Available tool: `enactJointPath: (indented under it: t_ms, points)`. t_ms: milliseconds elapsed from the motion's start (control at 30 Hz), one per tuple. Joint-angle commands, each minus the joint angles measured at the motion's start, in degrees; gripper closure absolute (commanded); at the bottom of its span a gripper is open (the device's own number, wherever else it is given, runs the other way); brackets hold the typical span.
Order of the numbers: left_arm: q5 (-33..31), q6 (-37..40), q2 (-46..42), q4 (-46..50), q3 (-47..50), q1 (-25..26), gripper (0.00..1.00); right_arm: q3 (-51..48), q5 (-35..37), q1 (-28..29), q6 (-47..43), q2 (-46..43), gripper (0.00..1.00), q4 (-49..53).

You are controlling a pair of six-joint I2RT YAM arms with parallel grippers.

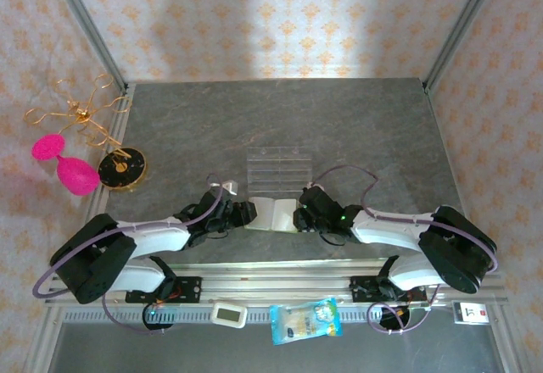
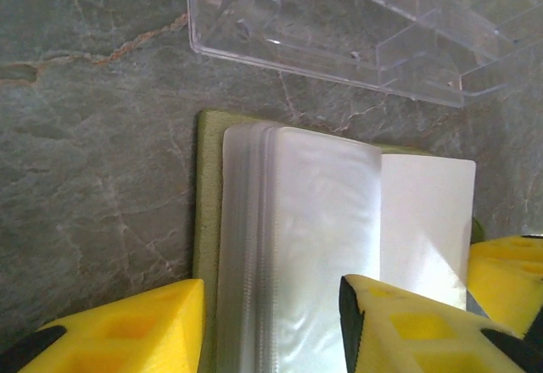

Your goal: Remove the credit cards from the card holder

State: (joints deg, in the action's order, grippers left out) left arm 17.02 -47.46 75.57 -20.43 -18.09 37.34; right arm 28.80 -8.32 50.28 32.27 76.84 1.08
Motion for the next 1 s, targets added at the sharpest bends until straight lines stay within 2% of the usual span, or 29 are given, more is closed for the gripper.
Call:
enactJointPath:
  t_ms: [0, 467, 667, 967]
  points:
    - [2.0, 0.8, 1.8, -2.5, -1.5, -0.3, 0.57, -0.9, 2.3, -0.6, -0.8, 0.0, 0.79, 1.8]
    - [4.5, -3.3, -0.7, -6.1, -3.8, 6.3, 0.66, -2.3, 0.3, -1.0, -1.3, -0.8, 0.79, -1.1]
    - [4.0, -3.5, 0.5, -7.3, -3.9, 6.5, 0.74, -2.9, -1.7, -1.1, -2.4, -1.2, 0.79, -2.5]
    - [4.1, -3.2, 2.8, -8.1, -6.1, 7.2, 0.81, -3.7, -4.3, -1.2, -3.5, -1.3, 0.79, -5.2]
